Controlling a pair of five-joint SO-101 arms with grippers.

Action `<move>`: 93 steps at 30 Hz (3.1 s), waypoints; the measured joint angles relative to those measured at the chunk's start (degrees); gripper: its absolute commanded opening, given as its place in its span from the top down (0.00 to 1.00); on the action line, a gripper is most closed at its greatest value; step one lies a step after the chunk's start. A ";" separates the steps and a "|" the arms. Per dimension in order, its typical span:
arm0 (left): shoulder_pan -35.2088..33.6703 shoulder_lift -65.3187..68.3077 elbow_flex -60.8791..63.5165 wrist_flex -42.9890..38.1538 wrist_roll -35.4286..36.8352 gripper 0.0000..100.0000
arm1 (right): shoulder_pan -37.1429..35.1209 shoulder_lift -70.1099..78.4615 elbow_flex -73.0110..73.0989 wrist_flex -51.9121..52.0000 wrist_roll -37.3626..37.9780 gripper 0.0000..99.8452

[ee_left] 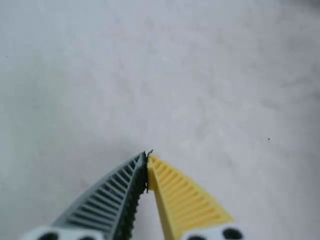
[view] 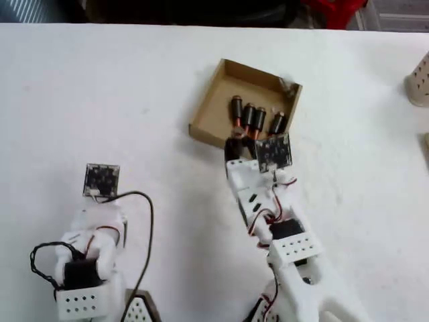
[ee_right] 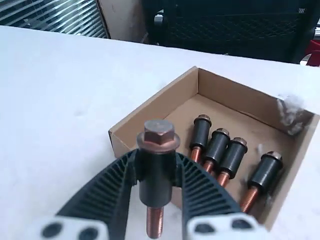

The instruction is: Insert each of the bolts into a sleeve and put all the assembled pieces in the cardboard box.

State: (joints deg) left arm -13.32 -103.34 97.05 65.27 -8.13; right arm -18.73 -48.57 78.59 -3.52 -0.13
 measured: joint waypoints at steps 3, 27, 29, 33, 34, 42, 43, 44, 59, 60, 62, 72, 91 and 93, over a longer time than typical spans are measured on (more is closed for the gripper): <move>0.00 0.00 0.00 0.00 -0.18 0.98 | 1.23 -1.67 -5.27 6.07 0.00 0.98; 0.00 0.00 0.00 0.00 -0.18 0.98 | 13.36 60.22 -64.18 29.01 0.00 0.98; 0.00 0.00 0.00 0.00 -0.18 0.98 | 13.80 64.44 -66.29 29.01 0.00 0.98; 0.00 0.00 0.00 0.00 -0.18 0.98 | 14.33 70.33 -69.36 29.10 0.00 0.92; 0.00 0.00 0.00 0.00 -0.18 0.98 | 14.33 71.12 -69.71 29.27 0.00 0.88; 0.00 0.00 0.00 0.00 -0.18 0.98 | 13.63 71.56 -71.21 33.49 0.00 0.75; 0.00 0.00 0.00 0.00 -0.18 0.98 | 13.54 71.56 -71.21 33.49 0.00 0.75; 0.00 0.00 0.00 0.00 -0.18 0.98 | 13.54 71.56 -71.21 33.49 0.00 0.75; 0.00 -0.09 0.00 0.00 -0.18 0.98 | 13.80 52.04 -63.38 48.18 0.00 0.95; 0.00 -0.09 0.00 0.00 -0.18 0.98 | 13.54 50.29 -61.89 49.05 0.00 0.96; 0.00 -0.09 0.00 0.00 -0.18 0.98 | 13.45 46.86 -58.73 50.90 0.00 0.98; 0.00 -0.09 0.00 0.00 -0.18 0.98 | 13.45 23.03 -37.01 54.07 0.00 0.98; 0.00 -0.09 0.00 0.00 -0.18 0.98 | 13.45 -23.21 8.44 38.95 0.00 0.98; 0.00 -0.18 0.00 0.00 -0.18 0.98 | 13.45 -26.81 13.19 35.08 0.00 0.98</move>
State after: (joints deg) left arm -13.32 -103.52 97.05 65.27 -8.31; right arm -5.27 -75.38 91.78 31.56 -0.13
